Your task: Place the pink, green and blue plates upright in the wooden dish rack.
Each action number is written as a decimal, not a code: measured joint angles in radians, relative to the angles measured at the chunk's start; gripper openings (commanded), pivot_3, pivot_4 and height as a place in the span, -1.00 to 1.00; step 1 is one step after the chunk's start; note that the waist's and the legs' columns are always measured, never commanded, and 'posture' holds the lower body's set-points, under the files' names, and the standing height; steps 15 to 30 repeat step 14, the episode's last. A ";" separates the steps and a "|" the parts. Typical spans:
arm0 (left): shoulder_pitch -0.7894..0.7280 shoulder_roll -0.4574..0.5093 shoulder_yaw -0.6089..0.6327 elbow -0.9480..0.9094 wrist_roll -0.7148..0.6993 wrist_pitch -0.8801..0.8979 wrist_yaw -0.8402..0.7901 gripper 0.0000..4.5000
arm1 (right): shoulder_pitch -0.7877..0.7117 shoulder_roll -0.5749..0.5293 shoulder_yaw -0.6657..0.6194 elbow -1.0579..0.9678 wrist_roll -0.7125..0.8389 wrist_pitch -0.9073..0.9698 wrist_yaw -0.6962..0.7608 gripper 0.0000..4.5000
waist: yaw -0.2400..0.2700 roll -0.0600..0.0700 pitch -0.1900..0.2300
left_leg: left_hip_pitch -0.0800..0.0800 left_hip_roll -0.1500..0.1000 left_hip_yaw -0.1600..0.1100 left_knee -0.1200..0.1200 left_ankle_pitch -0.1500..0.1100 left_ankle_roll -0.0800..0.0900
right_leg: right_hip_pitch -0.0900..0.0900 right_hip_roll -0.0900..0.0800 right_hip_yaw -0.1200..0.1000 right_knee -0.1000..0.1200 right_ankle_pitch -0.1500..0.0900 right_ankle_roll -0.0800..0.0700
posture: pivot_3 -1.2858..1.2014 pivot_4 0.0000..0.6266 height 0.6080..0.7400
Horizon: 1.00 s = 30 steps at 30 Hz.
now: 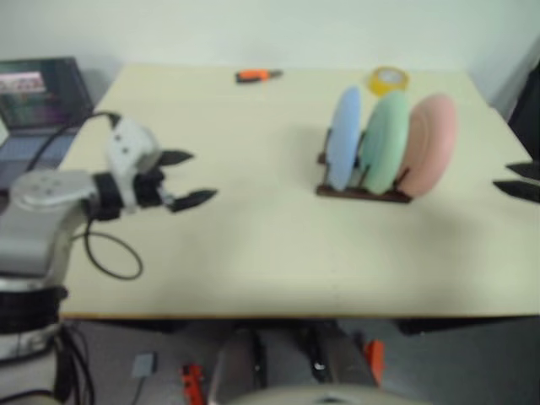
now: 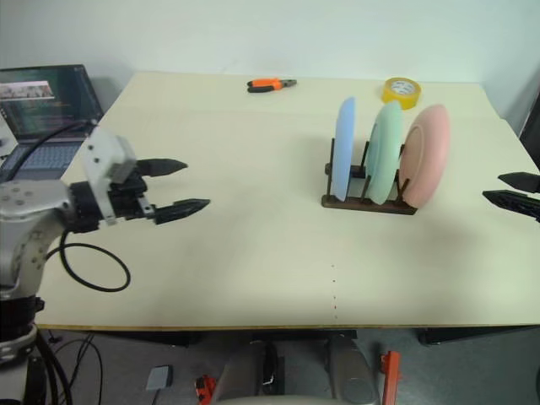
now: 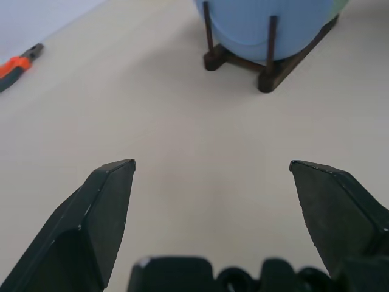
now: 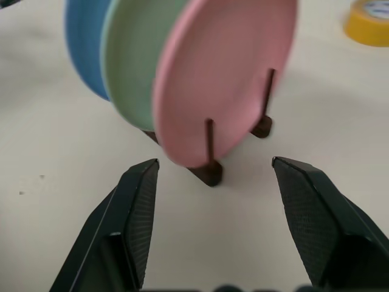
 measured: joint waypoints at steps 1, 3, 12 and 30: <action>0.016 0.015 0.012 0.023 0.001 -0.010 -0.013 1.00 | -0.011 0.002 0.008 0.024 -0.011 -0.016 0.009 0.43 | -0.002 0.000 0.000 | 0.000 0.000 0.000 -0.001 0.000 0.000 | 0.000 0.000 0.000 0.000 0.000 0.000 | 0.03 -0.52 1.00; 0.050 0.045 0.046 0.084 0.008 -0.034 -0.029 1.00 | -0.041 0.020 0.025 0.060 -0.035 -0.044 0.025 0.43 | -0.004 0.001 0.000 | 0.000 0.001 0.001 -0.003 0.000 0.000 | -0.001 0.000 0.000 0.000 0.000 0.000 | 0.03 -0.52 1.00; 0.205 0.101 0.177 0.101 0.008 -0.057 -0.042 1.00 | -0.113 0.122 0.070 0.157 -0.082 -0.106 0.025 0.43 | 0.007 0.000 0.001 | 0.000 0.000 0.003 -0.007 0.000 0.000 | -0.002 -0.006 0.000 -0.002 -0.002 -0.001 | 0.03 -0.52 1.00; 0.235 0.107 0.183 0.095 0.009 -0.056 -0.041 1.00 | -0.109 0.137 0.072 0.177 -0.089 -0.106 0.024 0.43 | 0.011 0.001 0.001 | 0.000 -0.001 0.004 -0.007 0.000 0.000 | -0.003 -0.007 0.000 -0.001 -0.002 -0.001 | 0.03 -0.52 1.00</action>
